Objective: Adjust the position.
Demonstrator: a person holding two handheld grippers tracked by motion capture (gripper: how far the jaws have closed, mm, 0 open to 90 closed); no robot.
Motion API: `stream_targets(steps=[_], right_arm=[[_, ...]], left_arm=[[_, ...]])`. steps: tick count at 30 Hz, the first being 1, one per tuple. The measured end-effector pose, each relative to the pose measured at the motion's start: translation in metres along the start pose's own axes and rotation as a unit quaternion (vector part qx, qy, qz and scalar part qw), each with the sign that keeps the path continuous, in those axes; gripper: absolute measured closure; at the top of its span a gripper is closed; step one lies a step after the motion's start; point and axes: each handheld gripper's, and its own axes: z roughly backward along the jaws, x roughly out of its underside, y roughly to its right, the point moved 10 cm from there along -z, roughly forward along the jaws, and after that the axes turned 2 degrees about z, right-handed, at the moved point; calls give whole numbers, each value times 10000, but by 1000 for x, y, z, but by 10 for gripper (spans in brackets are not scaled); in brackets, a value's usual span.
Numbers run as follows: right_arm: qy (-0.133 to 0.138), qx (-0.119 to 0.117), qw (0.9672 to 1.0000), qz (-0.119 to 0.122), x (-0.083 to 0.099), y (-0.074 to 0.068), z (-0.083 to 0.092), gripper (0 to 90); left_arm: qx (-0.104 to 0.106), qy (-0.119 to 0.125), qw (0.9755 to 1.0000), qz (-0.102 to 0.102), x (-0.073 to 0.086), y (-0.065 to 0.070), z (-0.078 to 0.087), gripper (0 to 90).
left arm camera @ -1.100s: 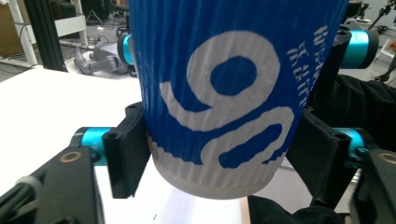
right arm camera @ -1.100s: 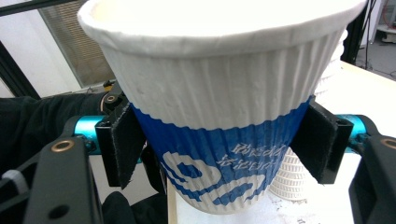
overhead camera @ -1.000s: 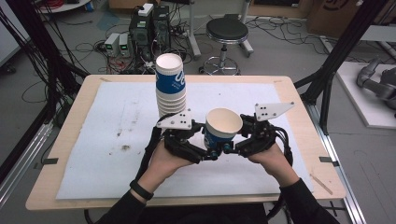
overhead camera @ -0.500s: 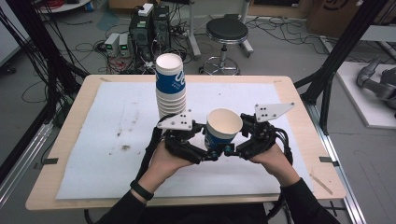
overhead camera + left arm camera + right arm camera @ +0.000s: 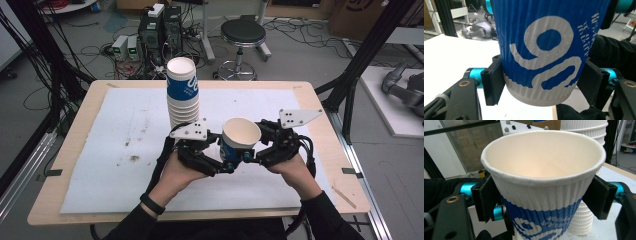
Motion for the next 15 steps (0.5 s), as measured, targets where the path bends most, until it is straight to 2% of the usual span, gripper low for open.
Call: stream_targets(steps=[5,6,7,15], right_arm=[[-6,1,10000,24,0,0,0,238],[-25,45,10000,31,1,1,0,242],[-25,45,10000,31,1,1,0,242],[-89,45,9999,72,4,0,-4,244]], left_arm=[[55,-1,10000,41,0,1,0,267],[61,-3,9999,87,0,1,-1,207],[61,-3,9999,87,0,1,-1,194],[95,109,9998,144,-6,3,0,176]])
